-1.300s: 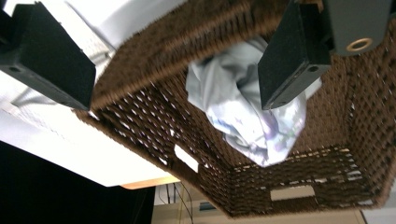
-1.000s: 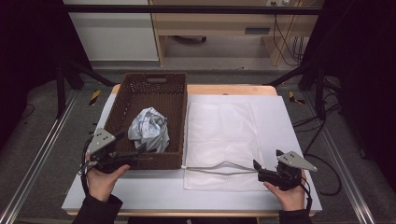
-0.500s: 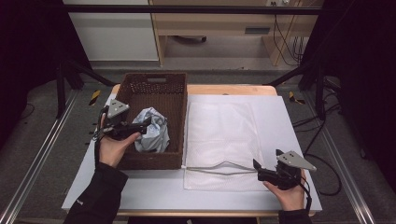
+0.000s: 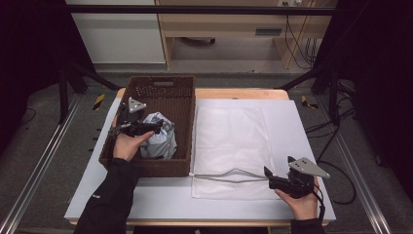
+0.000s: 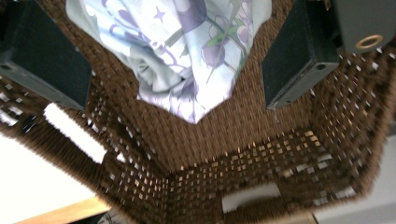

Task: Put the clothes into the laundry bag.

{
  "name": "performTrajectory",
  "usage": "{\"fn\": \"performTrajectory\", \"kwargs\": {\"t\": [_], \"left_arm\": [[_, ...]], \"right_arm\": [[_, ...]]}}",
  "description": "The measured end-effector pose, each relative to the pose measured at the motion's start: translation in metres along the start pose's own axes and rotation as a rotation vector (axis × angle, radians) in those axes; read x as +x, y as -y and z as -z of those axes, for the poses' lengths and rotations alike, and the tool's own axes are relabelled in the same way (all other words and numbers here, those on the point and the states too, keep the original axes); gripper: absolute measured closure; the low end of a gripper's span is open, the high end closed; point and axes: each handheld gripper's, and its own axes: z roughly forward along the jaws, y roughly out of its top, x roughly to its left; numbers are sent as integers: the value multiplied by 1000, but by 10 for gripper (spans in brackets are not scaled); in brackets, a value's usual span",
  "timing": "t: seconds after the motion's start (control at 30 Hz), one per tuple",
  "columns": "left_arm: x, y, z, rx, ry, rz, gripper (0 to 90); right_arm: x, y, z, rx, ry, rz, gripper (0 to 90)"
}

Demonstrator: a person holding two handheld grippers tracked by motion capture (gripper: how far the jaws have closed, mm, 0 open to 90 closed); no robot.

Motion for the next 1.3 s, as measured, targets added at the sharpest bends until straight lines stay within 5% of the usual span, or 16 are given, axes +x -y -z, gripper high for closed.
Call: {"fn": "performTrajectory", "kwargs": {"t": [0.37,0.67,0.97,1.17,1.3], "left_arm": [[2,13,-21,124,27,3,51],[-4,18,-32,204,18,-51,35],[-3,22,-40,245,25,-37,29],[-5,26,-44,273,16,-66,26],[-5,28,-48,315,33,-37,70]], "right_arm": [[0,2,-3,14,-6,-4,92],[0,3,-5,27,-10,-5,90],[1,4,-8,41,-19,3,90],[0,5,-9,51,-20,-7,90],[0,6,-11,59,-19,2,90]]}}
